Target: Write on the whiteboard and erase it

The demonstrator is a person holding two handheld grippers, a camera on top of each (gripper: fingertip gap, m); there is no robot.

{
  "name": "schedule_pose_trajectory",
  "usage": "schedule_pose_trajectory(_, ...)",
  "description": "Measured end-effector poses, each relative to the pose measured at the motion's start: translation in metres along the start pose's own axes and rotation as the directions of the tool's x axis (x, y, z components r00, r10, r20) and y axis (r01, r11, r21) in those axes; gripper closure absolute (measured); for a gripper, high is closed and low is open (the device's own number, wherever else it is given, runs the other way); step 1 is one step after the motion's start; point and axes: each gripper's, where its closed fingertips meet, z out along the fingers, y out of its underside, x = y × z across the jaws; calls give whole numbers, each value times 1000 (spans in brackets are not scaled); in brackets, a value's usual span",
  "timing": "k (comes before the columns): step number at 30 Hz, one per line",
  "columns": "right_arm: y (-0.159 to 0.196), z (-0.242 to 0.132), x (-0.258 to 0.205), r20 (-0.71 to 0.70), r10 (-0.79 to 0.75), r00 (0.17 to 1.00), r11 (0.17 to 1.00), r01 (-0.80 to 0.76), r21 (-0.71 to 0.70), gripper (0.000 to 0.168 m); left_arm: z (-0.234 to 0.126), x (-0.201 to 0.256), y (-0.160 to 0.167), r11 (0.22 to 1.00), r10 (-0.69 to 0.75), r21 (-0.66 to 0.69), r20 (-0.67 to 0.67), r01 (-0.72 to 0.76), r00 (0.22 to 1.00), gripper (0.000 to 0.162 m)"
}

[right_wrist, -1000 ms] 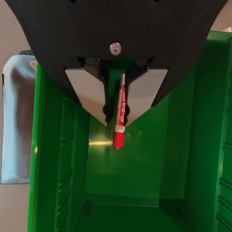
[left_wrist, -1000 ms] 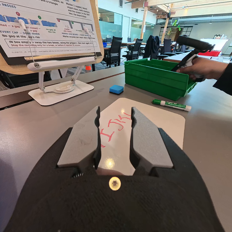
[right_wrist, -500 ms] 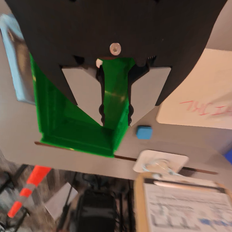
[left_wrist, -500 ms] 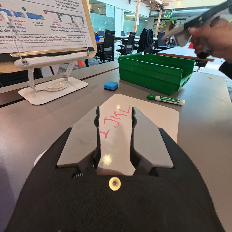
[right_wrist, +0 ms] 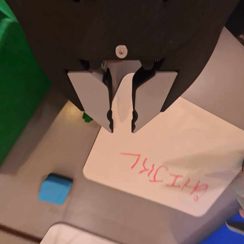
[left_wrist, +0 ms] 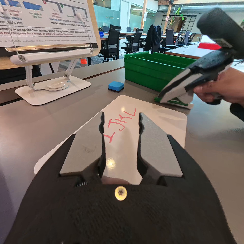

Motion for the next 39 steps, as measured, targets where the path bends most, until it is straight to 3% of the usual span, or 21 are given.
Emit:
schedule_pose_trajectory(4, 40, 8, -3, -42, 4, 999, 997, -7, -80, 143, 0, -4, 2, 1000, -19, -12, 16, 19, 1000, 112)
schedule_pose_trajectory(10, 57, -7, 14, -169, 18, 985, 998, -27, -54, 142, 0, -7, 3, 999, -33, -22, 29, 33, 999, 112)
schedule_pose_trajectory(12, 58, -7, 6, -110, 54, 992, 997, -59, -41, 150, 0, -7, 3, 999, -33, -21, 30, 34, 999, 113)
schedule_pose_trajectory(16, 62, -10, -7, -25, 120, 992, 991, -122, -51, 136, -1, -10, 4, 999, -34, -25, 40, 35, 999, 113)
schedule_pose_trajectory(23, 76, -27, -37, 57, 66, 996, 988, -58, -140, 142, -8, -16, -6, 998, -60, 20, 52, 59, 997, 113)
schedule_pose_trajectory(27, 40, -34, -28, -17, 25, 1000, 1000, -25, -1, 139, -12, -21, -12, 995, -88, 53, 63, 85, 994, 114)
schedule_pose_trajectory(33, -50, -17, -6, -98, 8, 995, 978, 12, 209, 121, -9, -17, -9, 997, -66, 39, 63, 63, 996, 114)
schedule_pose_trajectory(35, -74, 1, 11, -150, 2, 989, 977, 30, 212, 113, -7, -14, -8, 997, -65, 33, 53, 63, 996, 114)
schedule_pose_trajectory(39, -103, 47, 62, -274, 4, 962, 990, 35, 135, 112, -3, -9, -2, 998, -58, 6, 37, 58, 998, 114)
